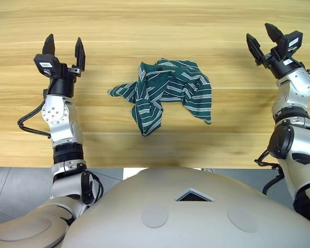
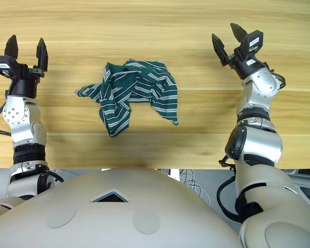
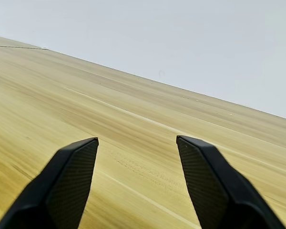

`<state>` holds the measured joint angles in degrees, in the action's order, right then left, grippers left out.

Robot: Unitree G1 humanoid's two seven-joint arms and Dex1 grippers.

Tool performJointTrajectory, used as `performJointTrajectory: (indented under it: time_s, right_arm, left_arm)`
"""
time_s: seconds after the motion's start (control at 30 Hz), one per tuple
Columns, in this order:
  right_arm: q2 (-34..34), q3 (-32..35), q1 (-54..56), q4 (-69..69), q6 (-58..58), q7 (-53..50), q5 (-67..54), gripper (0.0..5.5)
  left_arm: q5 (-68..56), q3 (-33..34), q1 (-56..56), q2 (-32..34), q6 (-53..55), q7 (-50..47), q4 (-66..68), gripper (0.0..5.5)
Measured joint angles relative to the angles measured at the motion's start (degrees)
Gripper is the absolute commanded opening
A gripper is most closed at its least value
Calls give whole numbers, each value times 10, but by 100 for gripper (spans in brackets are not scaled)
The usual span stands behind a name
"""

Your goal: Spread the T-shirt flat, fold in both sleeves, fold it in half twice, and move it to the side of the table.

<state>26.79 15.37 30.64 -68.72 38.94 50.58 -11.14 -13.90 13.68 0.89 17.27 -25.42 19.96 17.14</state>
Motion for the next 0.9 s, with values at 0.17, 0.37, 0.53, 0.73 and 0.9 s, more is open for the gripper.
performJointTrajectory:
  time_s: [0.17,0.37,0.53,0.73,0.9]
  right_arm:
    - [0,-1,0,0,0,0,0,306]
    - [0,-2,0,0,3,-2,0,306]
    - [-4,0,-2,10,0,14,-4,306]
    - [26,-2,-143,312,-191,137,-118,306]
    - [49,-32,-317,591,-415,108,-187,306]
  left_arm:
    - [0,0,-1,0,0,0,0,359]
    - [0,0,-1,0,0,0,0,359]
    - [-37,-1,-8,-1,38,22,-41,359]
    - [-183,5,-145,31,254,22,-304,359]
    - [-247,-12,-253,34,381,-51,-498,359]
